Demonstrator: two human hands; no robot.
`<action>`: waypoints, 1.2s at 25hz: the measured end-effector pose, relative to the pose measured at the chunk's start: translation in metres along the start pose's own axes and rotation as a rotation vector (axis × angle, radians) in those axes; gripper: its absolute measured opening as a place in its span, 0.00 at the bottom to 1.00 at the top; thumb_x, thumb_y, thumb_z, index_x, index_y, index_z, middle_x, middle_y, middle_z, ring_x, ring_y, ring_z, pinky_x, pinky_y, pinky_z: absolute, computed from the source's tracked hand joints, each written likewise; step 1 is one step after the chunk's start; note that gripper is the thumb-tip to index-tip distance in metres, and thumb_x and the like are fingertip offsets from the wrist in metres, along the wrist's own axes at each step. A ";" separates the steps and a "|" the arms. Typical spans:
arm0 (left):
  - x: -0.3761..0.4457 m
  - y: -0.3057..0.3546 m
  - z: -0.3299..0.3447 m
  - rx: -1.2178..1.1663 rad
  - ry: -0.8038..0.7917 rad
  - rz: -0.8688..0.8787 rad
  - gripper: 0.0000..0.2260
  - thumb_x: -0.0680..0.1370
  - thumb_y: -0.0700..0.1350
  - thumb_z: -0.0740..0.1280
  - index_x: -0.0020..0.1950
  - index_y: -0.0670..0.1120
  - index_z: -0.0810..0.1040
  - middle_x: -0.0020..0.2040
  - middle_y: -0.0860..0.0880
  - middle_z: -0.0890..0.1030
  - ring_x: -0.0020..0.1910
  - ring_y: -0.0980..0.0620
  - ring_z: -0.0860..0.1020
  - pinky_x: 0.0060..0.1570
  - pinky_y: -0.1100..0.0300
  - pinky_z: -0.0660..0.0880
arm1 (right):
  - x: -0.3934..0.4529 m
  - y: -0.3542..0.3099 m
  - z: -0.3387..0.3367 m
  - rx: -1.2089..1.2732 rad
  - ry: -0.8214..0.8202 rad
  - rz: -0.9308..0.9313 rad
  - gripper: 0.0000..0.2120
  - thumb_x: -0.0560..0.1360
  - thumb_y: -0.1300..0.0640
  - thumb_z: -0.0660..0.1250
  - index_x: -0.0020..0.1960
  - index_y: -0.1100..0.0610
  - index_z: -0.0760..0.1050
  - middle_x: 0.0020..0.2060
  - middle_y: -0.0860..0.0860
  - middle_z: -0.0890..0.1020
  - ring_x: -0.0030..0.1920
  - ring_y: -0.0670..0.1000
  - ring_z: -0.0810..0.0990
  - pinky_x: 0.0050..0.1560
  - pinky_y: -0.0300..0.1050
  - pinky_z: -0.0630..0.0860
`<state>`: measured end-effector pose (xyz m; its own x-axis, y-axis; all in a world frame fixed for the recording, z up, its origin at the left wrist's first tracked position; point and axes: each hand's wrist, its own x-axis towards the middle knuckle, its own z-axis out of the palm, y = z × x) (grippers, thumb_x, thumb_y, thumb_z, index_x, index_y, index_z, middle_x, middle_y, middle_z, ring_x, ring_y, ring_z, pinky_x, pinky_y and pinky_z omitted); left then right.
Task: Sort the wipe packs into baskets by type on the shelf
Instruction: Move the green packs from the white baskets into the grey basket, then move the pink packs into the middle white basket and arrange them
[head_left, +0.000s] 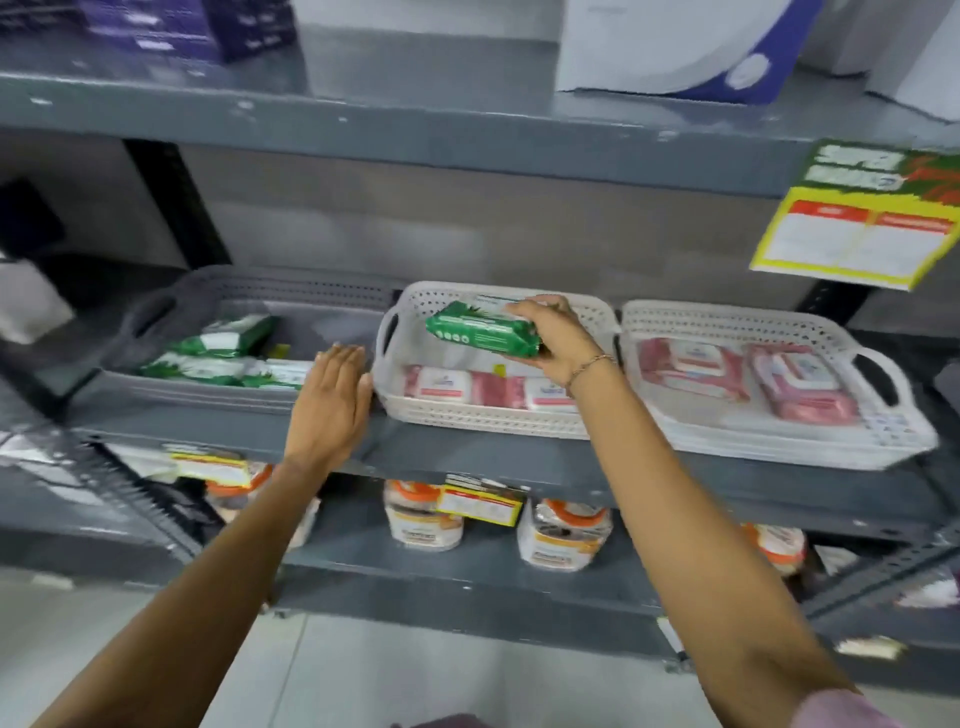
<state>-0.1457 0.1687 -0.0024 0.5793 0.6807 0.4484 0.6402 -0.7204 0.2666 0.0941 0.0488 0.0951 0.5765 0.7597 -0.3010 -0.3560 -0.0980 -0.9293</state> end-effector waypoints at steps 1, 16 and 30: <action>-0.002 -0.032 -0.009 0.039 0.001 -0.022 0.22 0.81 0.48 0.50 0.65 0.34 0.72 0.63 0.35 0.75 0.65 0.37 0.71 0.71 0.46 0.61 | 0.003 0.008 0.038 0.030 -0.029 0.015 0.10 0.72 0.62 0.69 0.45 0.54 0.68 0.40 0.52 0.74 0.41 0.49 0.76 0.38 0.50 0.81; -0.015 -0.138 -0.027 0.093 0.035 0.109 0.15 0.81 0.48 0.50 0.50 0.41 0.74 0.47 0.42 0.78 0.51 0.41 0.74 0.63 0.50 0.63 | 0.020 0.081 0.240 -0.071 -0.022 0.240 0.19 0.78 0.66 0.59 0.68 0.68 0.66 0.62 0.59 0.72 0.65 0.54 0.73 0.53 0.41 0.76; 0.007 0.084 0.030 -0.162 0.037 0.388 0.13 0.79 0.43 0.57 0.55 0.38 0.77 0.52 0.41 0.79 0.51 0.42 0.74 0.56 0.52 0.68 | -0.012 -0.013 -0.028 -0.178 0.207 -0.102 0.06 0.75 0.62 0.65 0.40 0.58 0.77 0.31 0.51 0.83 0.34 0.48 0.80 0.42 0.38 0.76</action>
<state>-0.0729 0.1169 -0.0025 0.7414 0.3518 0.5714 0.2888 -0.9359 0.2015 0.1121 0.0234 0.1044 0.7471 0.6257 -0.2244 -0.1647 -0.1528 -0.9744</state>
